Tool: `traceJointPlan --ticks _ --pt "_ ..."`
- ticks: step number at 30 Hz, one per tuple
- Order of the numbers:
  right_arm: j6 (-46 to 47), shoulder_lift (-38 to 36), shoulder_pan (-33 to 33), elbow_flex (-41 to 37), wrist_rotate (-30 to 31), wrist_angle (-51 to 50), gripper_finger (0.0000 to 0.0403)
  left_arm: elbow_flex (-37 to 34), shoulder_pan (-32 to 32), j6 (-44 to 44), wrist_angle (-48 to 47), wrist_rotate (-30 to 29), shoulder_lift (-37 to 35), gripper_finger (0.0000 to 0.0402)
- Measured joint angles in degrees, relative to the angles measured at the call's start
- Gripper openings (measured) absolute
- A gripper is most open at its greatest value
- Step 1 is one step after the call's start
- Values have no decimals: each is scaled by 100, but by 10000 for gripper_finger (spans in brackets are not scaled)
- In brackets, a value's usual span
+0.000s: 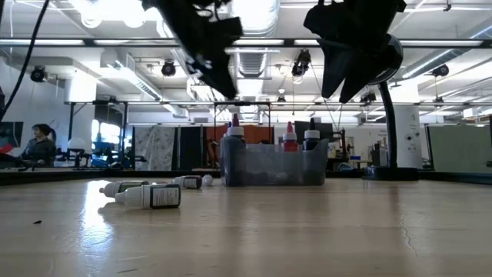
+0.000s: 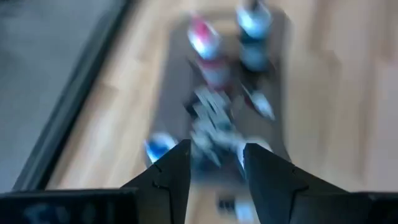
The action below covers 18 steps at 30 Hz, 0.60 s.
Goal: Pick & Place food coloring
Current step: Put the small black food coloring bottle into the black transparent bin
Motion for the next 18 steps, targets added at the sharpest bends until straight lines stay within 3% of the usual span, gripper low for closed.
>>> traceJointPlan --ticks 3,8,14,18 --pt "-116 0 0 -8 2 3 228 -377 -201 359 -402 530 -332 124" --pt "-288 0 0 -20 0 2 228 -1420 -474 823 -266 1789 -874 124" --pt "-395 0 -2 -33 11 22 228 -2757 -541 1022 1096 1681 -1005 124" --pt "-406 0 -2 -35 20 23 228 -3256 -543 1029 1928 1678 -999 124"
